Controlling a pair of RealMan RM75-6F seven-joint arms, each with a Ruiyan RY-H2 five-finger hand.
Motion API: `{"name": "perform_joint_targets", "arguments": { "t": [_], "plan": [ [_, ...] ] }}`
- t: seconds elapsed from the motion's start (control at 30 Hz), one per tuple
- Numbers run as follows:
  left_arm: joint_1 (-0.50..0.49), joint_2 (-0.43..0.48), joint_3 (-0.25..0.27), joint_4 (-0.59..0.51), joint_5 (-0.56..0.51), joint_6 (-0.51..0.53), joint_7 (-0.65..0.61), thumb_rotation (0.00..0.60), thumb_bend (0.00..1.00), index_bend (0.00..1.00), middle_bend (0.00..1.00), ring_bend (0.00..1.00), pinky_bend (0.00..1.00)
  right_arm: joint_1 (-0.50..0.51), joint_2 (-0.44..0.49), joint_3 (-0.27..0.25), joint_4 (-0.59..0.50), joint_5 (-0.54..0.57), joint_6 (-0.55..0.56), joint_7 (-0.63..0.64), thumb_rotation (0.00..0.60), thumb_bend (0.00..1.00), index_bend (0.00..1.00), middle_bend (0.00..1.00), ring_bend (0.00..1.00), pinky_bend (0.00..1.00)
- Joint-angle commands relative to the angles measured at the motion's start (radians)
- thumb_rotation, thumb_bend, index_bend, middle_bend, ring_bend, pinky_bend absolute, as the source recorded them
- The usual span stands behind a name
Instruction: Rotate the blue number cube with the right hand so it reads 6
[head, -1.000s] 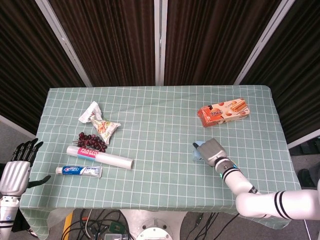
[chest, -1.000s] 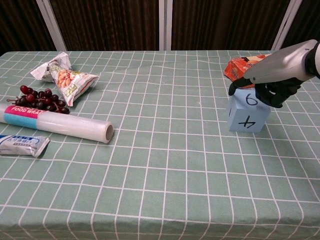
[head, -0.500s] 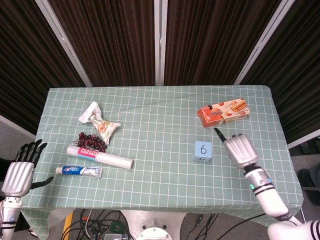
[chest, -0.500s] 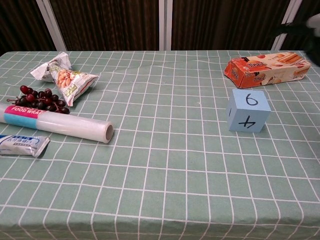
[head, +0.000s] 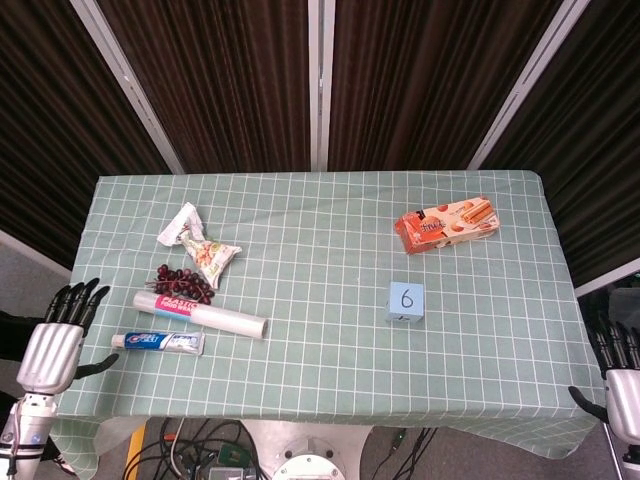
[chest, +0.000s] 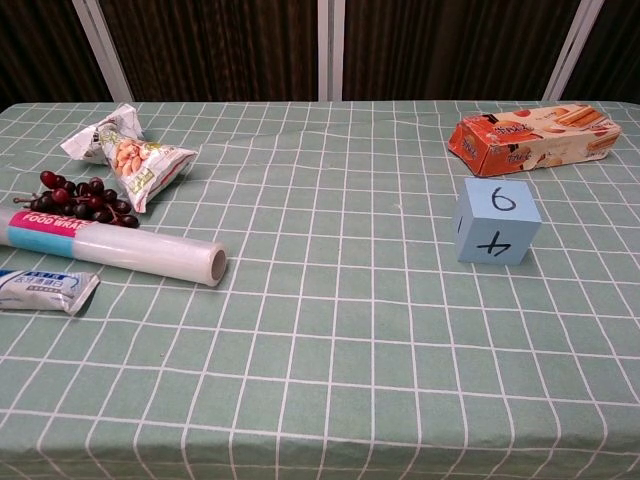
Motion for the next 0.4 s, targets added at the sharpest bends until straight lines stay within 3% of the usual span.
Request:
{"name": "perform_joint_targets", "arguments": {
  "t": [0.03,0.4],
  "plan": [
    [0.002,0.003,0.001,0.007,-0.003,0.001,-0.002,0.600,0.00,0.07,0.00,0.00,0.00,-0.013,-0.017,0.030,-0.001,-0.037,-0.018,0.014,0.600,0.05,0.00,0.00,0.00,0.00],
    [0.005,-0.016,0.005,0.031,-0.004,-0.001,-0.022,0.600,0.00,0.07,0.00,0.00,0.00,-0.049,0.000,0.092,-0.014,-0.090,-0.066,0.018,0.600,0.07,0.00,0.00,0.00,0.00]
  ]
}}
